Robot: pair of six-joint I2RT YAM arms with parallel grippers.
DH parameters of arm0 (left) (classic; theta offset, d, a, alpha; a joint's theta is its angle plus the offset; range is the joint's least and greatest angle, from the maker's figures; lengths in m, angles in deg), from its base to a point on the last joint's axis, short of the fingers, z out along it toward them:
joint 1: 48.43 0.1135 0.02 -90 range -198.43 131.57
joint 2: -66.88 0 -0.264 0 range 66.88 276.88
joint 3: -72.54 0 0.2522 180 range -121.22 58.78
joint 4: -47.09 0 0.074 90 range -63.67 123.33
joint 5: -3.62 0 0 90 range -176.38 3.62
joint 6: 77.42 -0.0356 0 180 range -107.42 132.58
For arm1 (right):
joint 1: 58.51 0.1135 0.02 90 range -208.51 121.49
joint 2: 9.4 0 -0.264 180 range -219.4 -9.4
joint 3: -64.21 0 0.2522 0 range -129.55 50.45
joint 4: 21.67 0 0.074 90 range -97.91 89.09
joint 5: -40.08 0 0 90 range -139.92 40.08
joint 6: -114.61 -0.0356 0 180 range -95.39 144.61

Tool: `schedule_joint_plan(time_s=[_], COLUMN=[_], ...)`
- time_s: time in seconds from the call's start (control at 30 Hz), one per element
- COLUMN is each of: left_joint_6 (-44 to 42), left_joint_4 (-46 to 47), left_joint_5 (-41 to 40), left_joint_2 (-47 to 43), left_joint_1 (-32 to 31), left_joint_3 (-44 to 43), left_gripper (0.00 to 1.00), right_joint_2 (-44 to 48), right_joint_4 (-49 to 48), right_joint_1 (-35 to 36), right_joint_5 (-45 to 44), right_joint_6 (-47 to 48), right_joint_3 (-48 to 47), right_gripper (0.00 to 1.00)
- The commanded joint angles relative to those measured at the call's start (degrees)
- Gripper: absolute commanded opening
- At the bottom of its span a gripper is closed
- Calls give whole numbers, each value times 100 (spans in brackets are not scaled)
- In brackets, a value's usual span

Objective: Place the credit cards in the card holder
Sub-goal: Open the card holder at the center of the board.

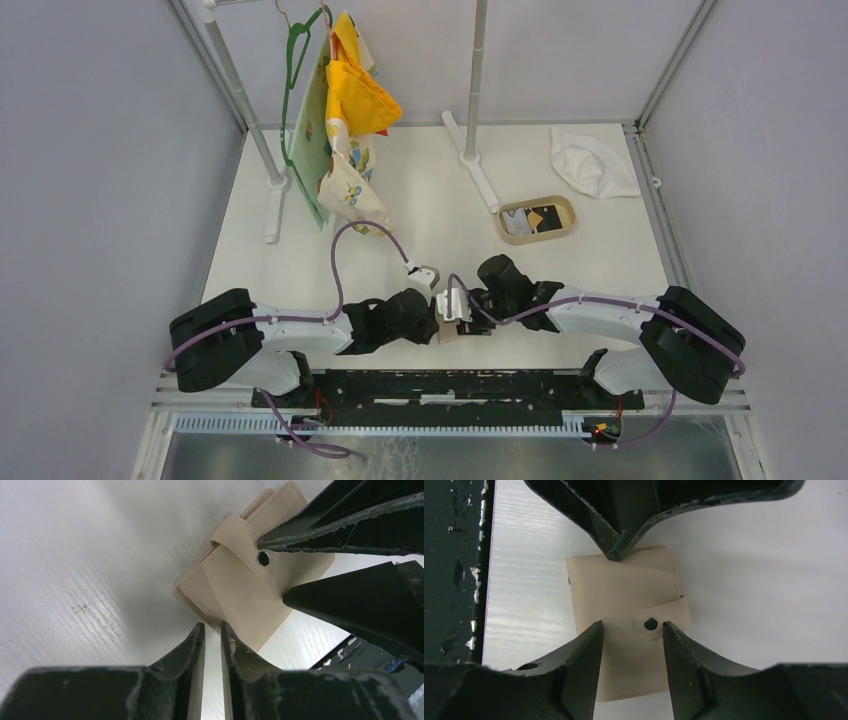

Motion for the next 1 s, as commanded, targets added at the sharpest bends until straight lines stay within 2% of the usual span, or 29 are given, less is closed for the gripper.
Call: schedule_joint_plan(time_s=[0.0,0.2,0.5,0.83,0.9,0.97], left_joint_6=[32,30,6,6,6,-2], left_joint_4=[126,141,143,135,138,143], left_joint_5=[108,155,196,153,152,145], left_joint_2=[82,94,110,1,11,28], left_joint_1=[24,25,26,25,29,27], left_joint_3=[77,64,64,156,152,139], left_gripper=[24,24,23,23,23,23], right_joint_2=[46,21,-327,-141,-27,84], right_joint_4=[-384,-643,-390,-297,-340,-419], right_joint_1=[24,-3,-3,-257,-390,-519], right_joint_5=[-252,-277,-458,-368,-261,-90], right_joint_6=[-321,-549,-509,-674,-751,-879], right_joint_3=[-82,10,-115,-175,-155,-119], right_gripper=[54,53,42,5,0,0])
